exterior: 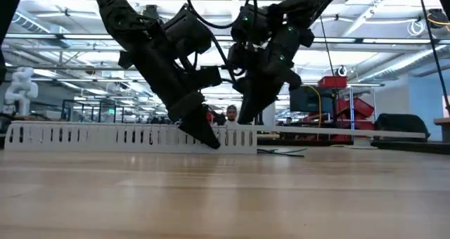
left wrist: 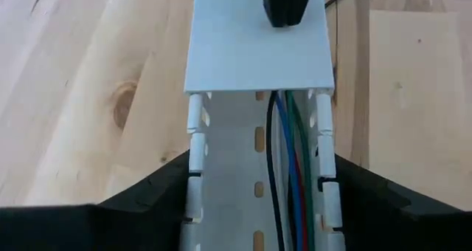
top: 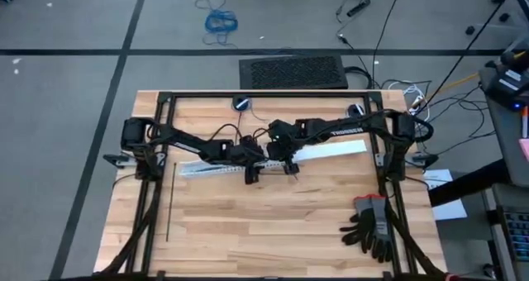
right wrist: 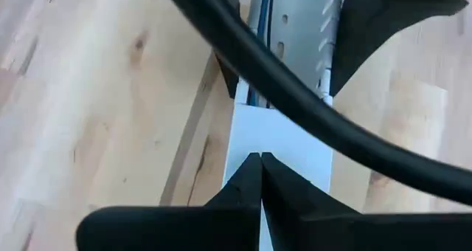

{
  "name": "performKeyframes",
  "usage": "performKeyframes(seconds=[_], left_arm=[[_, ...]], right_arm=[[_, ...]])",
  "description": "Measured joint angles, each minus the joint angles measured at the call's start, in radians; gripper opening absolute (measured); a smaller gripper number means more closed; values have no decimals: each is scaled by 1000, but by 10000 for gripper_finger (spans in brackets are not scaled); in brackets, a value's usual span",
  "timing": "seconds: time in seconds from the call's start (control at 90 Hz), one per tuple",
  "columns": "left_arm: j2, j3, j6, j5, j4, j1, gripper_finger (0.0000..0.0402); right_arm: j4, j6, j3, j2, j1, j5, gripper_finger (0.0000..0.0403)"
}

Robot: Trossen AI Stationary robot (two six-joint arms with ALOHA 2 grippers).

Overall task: Ziptie cables
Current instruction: Close the cable duct

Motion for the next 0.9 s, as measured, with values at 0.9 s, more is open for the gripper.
performKeyframes(seconds=[0.9], left_arm=[[1, 1, -5, 3, 19, 3, 238]], right_arm=[[-30, -38, 68, -36, -2, 65, 0]])
